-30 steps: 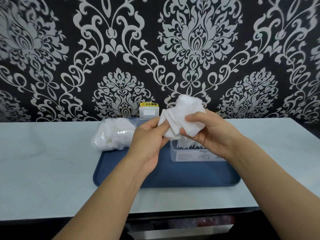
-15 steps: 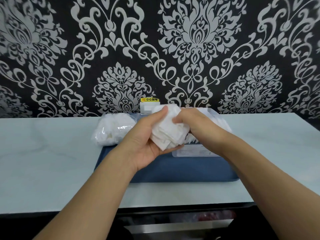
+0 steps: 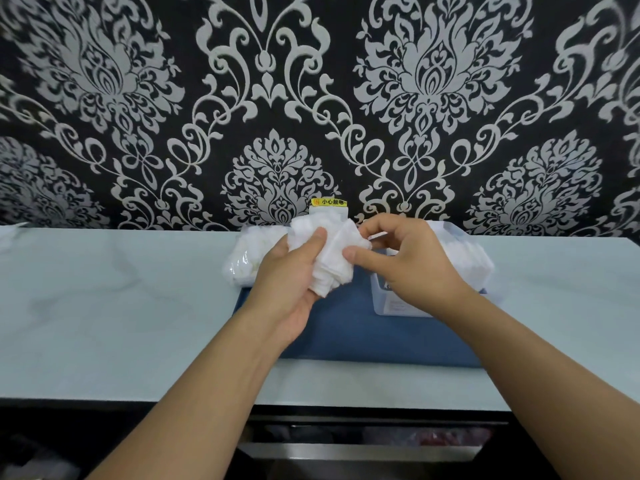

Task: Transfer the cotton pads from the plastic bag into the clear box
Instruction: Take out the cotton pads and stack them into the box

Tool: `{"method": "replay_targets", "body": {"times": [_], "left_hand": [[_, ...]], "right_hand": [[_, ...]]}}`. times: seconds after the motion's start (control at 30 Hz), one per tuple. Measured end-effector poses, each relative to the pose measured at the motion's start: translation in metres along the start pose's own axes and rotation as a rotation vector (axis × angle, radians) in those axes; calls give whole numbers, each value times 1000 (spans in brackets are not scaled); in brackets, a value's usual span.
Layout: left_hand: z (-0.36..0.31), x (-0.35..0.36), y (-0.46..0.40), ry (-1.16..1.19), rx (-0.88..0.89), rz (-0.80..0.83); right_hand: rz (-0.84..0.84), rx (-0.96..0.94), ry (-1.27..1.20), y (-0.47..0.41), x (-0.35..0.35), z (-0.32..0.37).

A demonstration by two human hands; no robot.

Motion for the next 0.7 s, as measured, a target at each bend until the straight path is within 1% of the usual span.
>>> {"method": "replay_targets", "body": {"times": [0.07, 0.13, 0.23, 0.3, 0.37, 0.4, 0.47, 0.53, 0.63, 0.7], "left_hand": [[-1, 0, -1, 56, -14, 4], [-2, 0, -2, 77, -17, 1], [0, 2, -6, 69, -43, 21], [6, 6, -6, 36, -104, 66], [13, 11, -3, -43, -181, 125], [16, 13, -1, -93, -205, 160], [20, 20, 2, -178, -212, 225], [20, 25, 3, -214, -193, 250], [22, 26, 4, -194, -205, 242], [22, 27, 4, -193, -203, 244]], "right_hand": [[-9, 13, -44, -2, -8, 1], [-4, 83, -216, -4, -16, -1], [65, 247, -537, -5, -19, -7], [121, 330, -714, -8, -20, -9], [207, 387, -832, -10, -18, -6], [249, 419, -847, -10, -15, -6], [312, 468, -787, -7, -6, -10], [317, 476, -701, -5, -1, -17], [300, 469, -645, -5, -2, -20], [303, 434, -544, -4, -7, -21]]}}
Point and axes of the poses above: each hand's wrist, its own y-axis away from the middle knuckle, its own x-axis out of the palm, z = x × y, the point moved 9 cm from there along -y, towards the middle knuckle, and after that the axes turned 7 degrees about -z, right-handed, at the moved point
